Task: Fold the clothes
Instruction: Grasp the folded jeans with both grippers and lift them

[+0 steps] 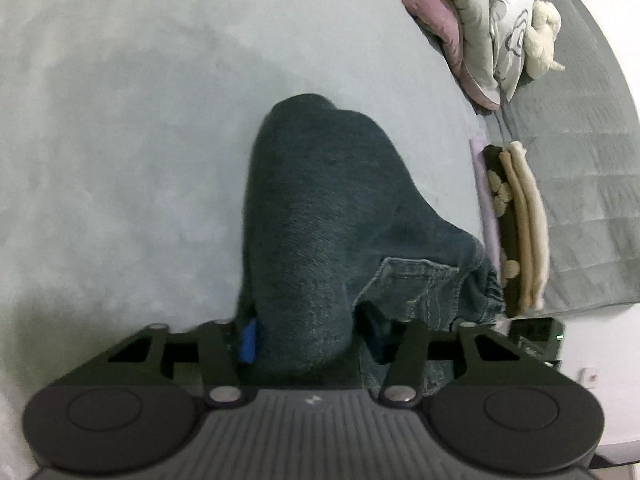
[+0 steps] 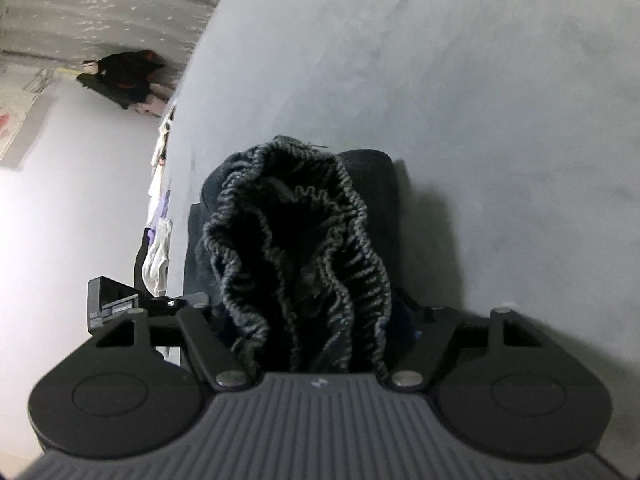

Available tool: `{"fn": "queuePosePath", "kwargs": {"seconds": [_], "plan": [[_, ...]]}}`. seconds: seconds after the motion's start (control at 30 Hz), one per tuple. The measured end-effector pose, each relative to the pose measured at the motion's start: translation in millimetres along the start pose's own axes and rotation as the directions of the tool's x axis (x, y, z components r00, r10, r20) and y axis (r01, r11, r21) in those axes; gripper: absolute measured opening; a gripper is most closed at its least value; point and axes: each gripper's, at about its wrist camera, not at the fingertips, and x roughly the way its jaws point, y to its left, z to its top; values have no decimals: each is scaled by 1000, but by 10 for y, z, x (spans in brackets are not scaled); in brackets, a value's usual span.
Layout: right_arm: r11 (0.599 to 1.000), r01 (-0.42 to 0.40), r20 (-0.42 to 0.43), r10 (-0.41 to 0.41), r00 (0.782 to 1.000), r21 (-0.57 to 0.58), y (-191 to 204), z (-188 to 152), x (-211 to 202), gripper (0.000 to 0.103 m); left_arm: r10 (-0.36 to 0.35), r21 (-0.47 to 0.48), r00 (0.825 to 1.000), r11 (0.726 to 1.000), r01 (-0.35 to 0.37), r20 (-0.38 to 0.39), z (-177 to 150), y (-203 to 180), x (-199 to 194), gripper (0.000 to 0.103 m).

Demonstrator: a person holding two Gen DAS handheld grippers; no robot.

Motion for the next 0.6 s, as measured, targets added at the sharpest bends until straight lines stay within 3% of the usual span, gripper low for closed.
{"fn": "queuePosePath", "kwargs": {"seconds": [0.13,0.3,0.47,0.6], "plan": [[999,-18,31,19,999,-32,108,-16,-123,56,71,110,997,991,-75,40,68,-423,-149,31],[998,-61,138,63,988,-18,182,90,-510,56,75,242,993,965,-96,91,384,-1181,-193,30],[999,-38,311,38,950,-6,277,381,-1187,56,49,357,993,930,-85,107,815,-2167,91,30],[1000,8,446,-16,895,20,235,718,-1891,56,11,440,995,896,-56,104,1122,-3053,524,30]]}}
